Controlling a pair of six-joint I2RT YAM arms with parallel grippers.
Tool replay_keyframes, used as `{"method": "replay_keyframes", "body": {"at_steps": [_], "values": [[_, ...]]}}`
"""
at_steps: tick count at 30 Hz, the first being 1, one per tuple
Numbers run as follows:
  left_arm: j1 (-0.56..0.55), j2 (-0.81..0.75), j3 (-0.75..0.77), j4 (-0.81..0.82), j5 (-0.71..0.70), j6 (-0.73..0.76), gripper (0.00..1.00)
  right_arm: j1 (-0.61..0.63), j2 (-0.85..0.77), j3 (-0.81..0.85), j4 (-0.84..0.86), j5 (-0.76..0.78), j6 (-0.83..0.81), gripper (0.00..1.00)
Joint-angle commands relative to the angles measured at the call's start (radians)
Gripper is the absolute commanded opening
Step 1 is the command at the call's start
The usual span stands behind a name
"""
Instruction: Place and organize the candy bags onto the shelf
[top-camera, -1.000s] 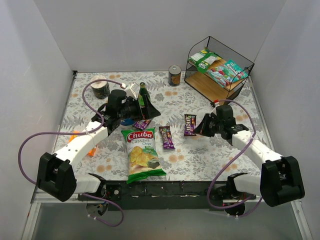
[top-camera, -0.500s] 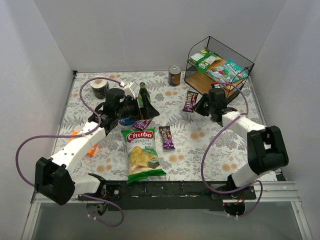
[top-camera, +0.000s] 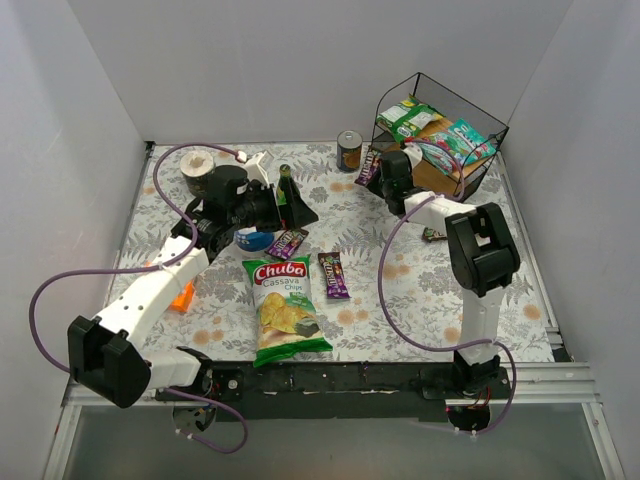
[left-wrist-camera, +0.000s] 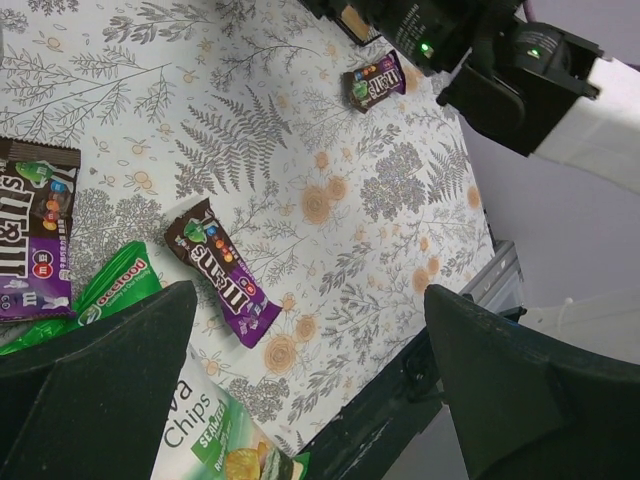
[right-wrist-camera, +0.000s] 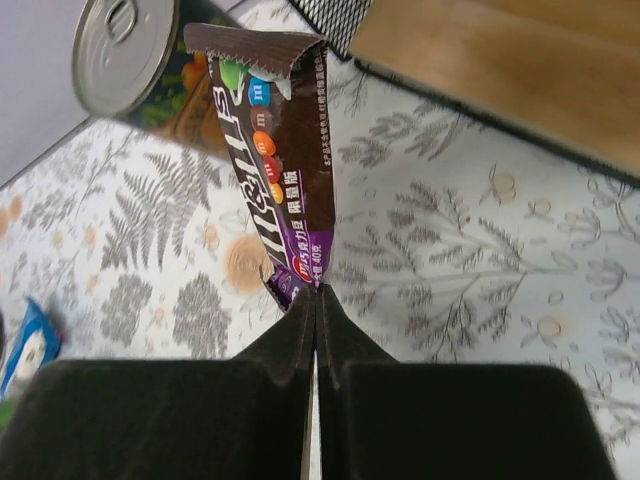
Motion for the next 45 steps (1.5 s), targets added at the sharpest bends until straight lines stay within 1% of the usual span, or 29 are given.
{"method": "replay_keyframes", "body": {"at_steps": [1,6,11,15,20,26,29,33,37,41,43,45], "values": [[0.001,-0.002,0.041,-0.047,-0.020,0.026,0.98,-0.001,0.080,0.159,0.033,0.163,-0.029,0.01],[0.001,0.008,0.030,-0.056,-0.028,0.033,0.98,-0.007,0.140,0.253,0.006,0.211,-0.061,0.01],[0.001,0.018,0.025,-0.059,-0.037,0.035,0.98,-0.030,0.131,0.243,0.012,0.240,-0.027,0.01],[0.001,0.020,0.011,-0.056,-0.036,0.035,0.98,-0.049,0.117,0.229,0.021,0.235,-0.038,0.01],[0.001,0.029,0.008,-0.056,-0.031,0.036,0.98,-0.064,0.152,0.262,0.018,0.234,-0.037,0.01],[0.001,0.044,0.025,-0.073,-0.031,0.039,0.98,-0.076,0.185,0.289,-0.001,0.286,0.034,0.01],[0.001,0.052,0.030,-0.076,-0.031,0.039,0.98,-0.075,0.200,0.304,-0.008,0.295,0.048,0.01],[0.001,0.064,0.037,-0.078,-0.031,0.042,0.98,-0.063,0.220,0.321,-0.048,0.353,0.056,0.02],[0.000,0.066,0.042,-0.084,-0.039,0.044,0.98,-0.050,0.237,0.351,-0.077,0.405,0.048,0.07],[0.001,0.064,0.039,-0.090,-0.043,0.049,0.98,-0.035,0.252,0.379,-0.077,0.447,0.020,0.16],[0.001,0.063,0.038,-0.092,-0.045,0.049,0.98,-0.032,0.261,0.391,-0.093,0.467,0.011,0.23],[0.001,0.061,0.036,-0.090,-0.048,0.049,0.98,-0.029,0.261,0.399,-0.109,0.490,0.013,0.34]]}}
